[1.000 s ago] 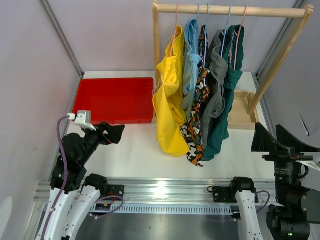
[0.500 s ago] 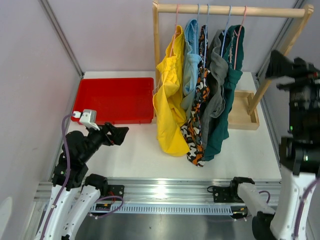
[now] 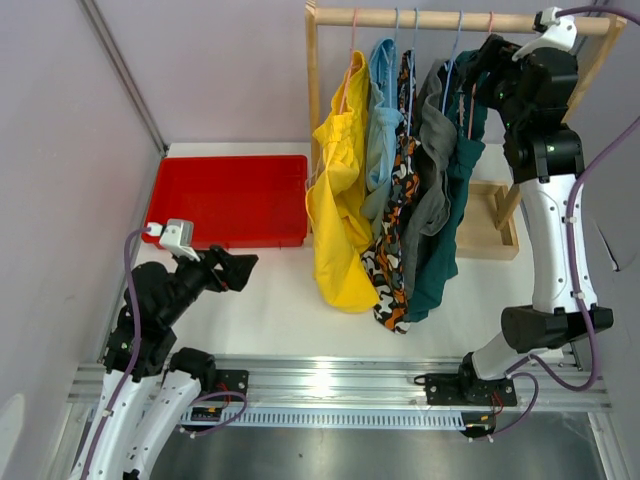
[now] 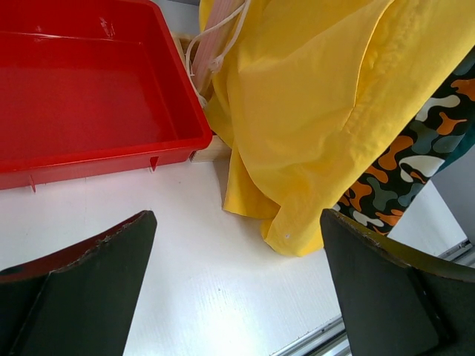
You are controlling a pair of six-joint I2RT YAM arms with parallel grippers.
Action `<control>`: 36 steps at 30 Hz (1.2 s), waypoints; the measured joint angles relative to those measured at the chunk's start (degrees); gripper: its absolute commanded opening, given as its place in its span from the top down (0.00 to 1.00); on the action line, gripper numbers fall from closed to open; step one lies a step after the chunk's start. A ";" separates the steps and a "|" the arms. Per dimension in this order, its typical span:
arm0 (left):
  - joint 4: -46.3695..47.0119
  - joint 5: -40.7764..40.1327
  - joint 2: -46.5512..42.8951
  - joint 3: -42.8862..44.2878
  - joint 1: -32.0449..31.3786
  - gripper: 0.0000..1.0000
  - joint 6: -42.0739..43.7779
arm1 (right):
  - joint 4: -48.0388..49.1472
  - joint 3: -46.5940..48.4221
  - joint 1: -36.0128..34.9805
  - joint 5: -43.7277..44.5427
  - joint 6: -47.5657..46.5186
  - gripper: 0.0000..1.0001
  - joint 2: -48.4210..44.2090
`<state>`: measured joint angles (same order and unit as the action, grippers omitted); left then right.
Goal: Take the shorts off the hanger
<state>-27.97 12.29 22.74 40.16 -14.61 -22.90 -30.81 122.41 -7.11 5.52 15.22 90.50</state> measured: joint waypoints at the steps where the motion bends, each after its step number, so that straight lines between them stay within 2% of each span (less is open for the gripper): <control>1: 0.00 0.00 -0.04 0.00 0.00 0.01 0.00 | -0.57 -0.76 -0.46 0.72 -0.39 0.23 0.07; 7: 0.00 0.00 -0.26 0.00 0.00 0.01 0.00 | -0.04 -7.93 -1.60 3.93 -1.40 0.36 -2.84; 14: 0.00 0.00 -0.28 0.00 0.00 0.01 0.00 | 0.72 -12.90 -1.60 5.49 -1.38 0.39 -3.34; 17: 0.00 0.00 -0.31 0.00 0.00 0.01 0.00 | 1.25 -13.44 -1.60 5.68 -1.57 0.46 -2.71; 18: 0.00 0.00 -0.31 0.00 0.00 0.01 0.00 | 1.46 -13.57 -1.60 5.70 -1.75 0.54 -2.47; 20: 0.00 0.00 -0.31 0.00 0.00 0.01 0.00 | 2.08 -13.60 -1.60 5.68 -2.14 0.63 -1.92; 21: 0.00 0.00 -0.31 0.00 0.00 0.01 0.00 | 2.40 -13.60 -1.60 5.66 -2.25 0.82 -1.64; 23: 0.00 -0.02 -0.31 -0.09 0.00 0.01 0.00 | 2.99 -13.60 -1.60 5.25 -2.69 0.98 -1.22; 31: 0.02 0.44 -0.37 -0.09 0.00 0.01 0.35 | 3.80 -13.57 -1.73 4.13 -3.91 1.00 -1.05; 36: 1.11 2.38 -0.02 -0.09 0.00 0.01 1.16 | 1.62 -13.88 -1.84 6.10 -4.52 1.00 -4.15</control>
<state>-26.85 14.68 22.72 40.07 -14.61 -21.74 -29.19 108.53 -8.95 11.62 10.70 86.35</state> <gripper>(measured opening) 0.992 0.047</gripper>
